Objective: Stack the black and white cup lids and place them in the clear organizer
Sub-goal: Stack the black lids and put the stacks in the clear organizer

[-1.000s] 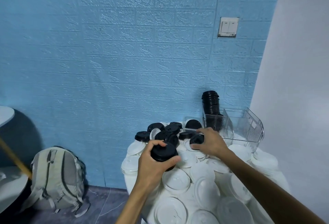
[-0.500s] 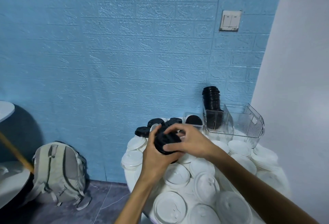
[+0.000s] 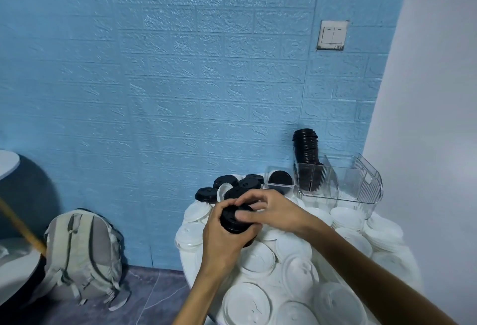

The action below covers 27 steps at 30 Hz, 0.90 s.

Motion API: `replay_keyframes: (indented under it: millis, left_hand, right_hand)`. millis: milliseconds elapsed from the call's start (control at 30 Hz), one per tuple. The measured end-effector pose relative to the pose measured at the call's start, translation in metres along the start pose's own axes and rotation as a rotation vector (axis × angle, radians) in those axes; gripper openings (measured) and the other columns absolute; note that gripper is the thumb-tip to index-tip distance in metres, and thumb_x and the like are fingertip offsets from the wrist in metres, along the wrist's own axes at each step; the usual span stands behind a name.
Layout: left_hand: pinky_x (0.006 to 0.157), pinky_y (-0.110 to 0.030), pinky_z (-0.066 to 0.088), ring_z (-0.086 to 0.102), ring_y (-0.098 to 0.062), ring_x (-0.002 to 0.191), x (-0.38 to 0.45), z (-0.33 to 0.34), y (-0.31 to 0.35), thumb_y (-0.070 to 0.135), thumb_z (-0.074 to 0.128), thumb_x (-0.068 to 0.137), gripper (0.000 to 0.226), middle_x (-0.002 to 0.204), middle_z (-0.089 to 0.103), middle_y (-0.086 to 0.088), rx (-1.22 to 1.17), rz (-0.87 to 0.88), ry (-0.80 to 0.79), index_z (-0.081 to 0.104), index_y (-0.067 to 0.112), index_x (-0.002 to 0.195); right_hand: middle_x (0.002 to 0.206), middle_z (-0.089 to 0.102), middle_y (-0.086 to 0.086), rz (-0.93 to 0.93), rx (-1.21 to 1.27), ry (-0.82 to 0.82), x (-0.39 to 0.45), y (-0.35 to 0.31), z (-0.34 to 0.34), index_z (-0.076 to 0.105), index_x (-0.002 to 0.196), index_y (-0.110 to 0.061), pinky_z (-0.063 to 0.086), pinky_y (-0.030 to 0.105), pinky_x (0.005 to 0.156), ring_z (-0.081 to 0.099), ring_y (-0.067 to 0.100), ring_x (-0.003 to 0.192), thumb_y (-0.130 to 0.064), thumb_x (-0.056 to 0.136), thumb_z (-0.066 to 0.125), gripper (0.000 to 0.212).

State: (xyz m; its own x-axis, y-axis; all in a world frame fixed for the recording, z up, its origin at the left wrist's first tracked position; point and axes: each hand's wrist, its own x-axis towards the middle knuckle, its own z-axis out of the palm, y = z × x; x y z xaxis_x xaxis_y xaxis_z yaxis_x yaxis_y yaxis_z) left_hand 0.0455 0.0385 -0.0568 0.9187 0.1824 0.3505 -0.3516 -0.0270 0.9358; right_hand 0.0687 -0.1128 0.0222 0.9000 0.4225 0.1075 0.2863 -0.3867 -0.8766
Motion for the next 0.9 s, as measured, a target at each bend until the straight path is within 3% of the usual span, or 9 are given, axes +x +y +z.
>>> replay_keyframes:
  millis: [67,200,300,367,600,733,900]
  left_hand:
    - [0.094,-0.052,0.056,0.069,-0.021,0.107,0.0,-0.003,0.001,0.036,0.095,0.053,0.067,0.111,0.072,0.007,0.021,0.005,0.01,0.065,0.036,0.113]
    - [0.091,-0.044,0.058,0.069,-0.015,0.101,0.0,-0.011,0.0,0.033,0.097,0.053,0.06,0.104,0.072,0.01,0.047,0.017,0.002,0.065,0.036,0.104]
    - [0.088,-0.034,0.058,0.068,-0.012,0.099,0.002,-0.016,-0.001,0.022,0.099,0.057,0.058,0.102,0.071,0.013,0.049,0.02,-0.002,0.065,0.039,0.101]
    - [0.085,-0.029,0.057,0.068,-0.011,0.098,0.005,-0.017,0.0,0.026,0.098,0.054,0.057,0.1,0.07,0.014,0.039,0.017,0.005,0.065,0.04,0.099]
    - [0.086,-0.024,0.054,0.067,-0.006,0.099,0.011,-0.021,-0.001,0.047,0.091,0.046,0.063,0.102,0.07,0.018,0.041,0.019,0.003,0.066,0.036,0.103]
    - [0.085,-0.021,0.054,0.067,-0.005,0.098,0.011,-0.021,-0.004,0.033,0.097,0.052,0.061,0.101,0.069,0.02,0.033,0.015,-0.017,0.066,0.033,0.105]
    - [0.085,-0.019,0.054,0.068,-0.006,0.101,0.01,-0.015,-0.003,0.024,0.099,0.057,0.065,0.104,0.071,0.021,-0.015,-0.005,-0.043,0.065,0.034,0.111]
  right_hand:
    - [0.102,0.075,-0.005,0.024,-0.04,0.098,0.016,0.009,-0.015,0.075,0.105,-0.016,0.052,0.026,0.093,0.068,0.005,0.096,-0.034,0.086,0.079,0.027]
    - [0.113,0.072,-0.011,0.136,-0.501,0.41,0.058,0.054,-0.058,0.073,0.107,-0.029,0.052,0.034,0.097,0.067,0.012,0.107,-0.044,0.086,0.074,0.026]
    - [0.123,0.069,-0.007,0.223,-0.672,0.348,0.077,0.075,-0.071,0.07,0.116,-0.029,0.052,0.035,0.095,0.065,0.017,0.111,-0.05,0.086,0.071,0.037]
    - [0.121,0.069,-0.005,0.241,-0.756,0.314,0.086,0.083,-0.069,0.069,0.117,-0.029,0.054,0.036,0.092,0.065,0.019,0.107,-0.054,0.083,0.071,0.042]
    - [0.1,0.074,-0.006,0.28,-0.814,0.273,0.102,0.1,-0.06,0.077,0.102,-0.029,0.053,0.03,0.08,0.067,0.019,0.094,-0.055,0.077,0.076,0.035]
    - [0.09,0.075,-0.011,0.237,-0.725,0.367,0.095,0.09,-0.067,0.078,0.088,-0.027,0.055,0.03,0.079,0.068,0.013,0.088,-0.05,0.075,0.083,0.026]
    - [0.092,0.075,-0.018,0.047,-0.474,0.471,0.056,0.036,-0.068,0.077,0.091,-0.03,0.052,0.024,0.088,0.068,0.0,0.094,-0.046,0.074,0.085,0.024]
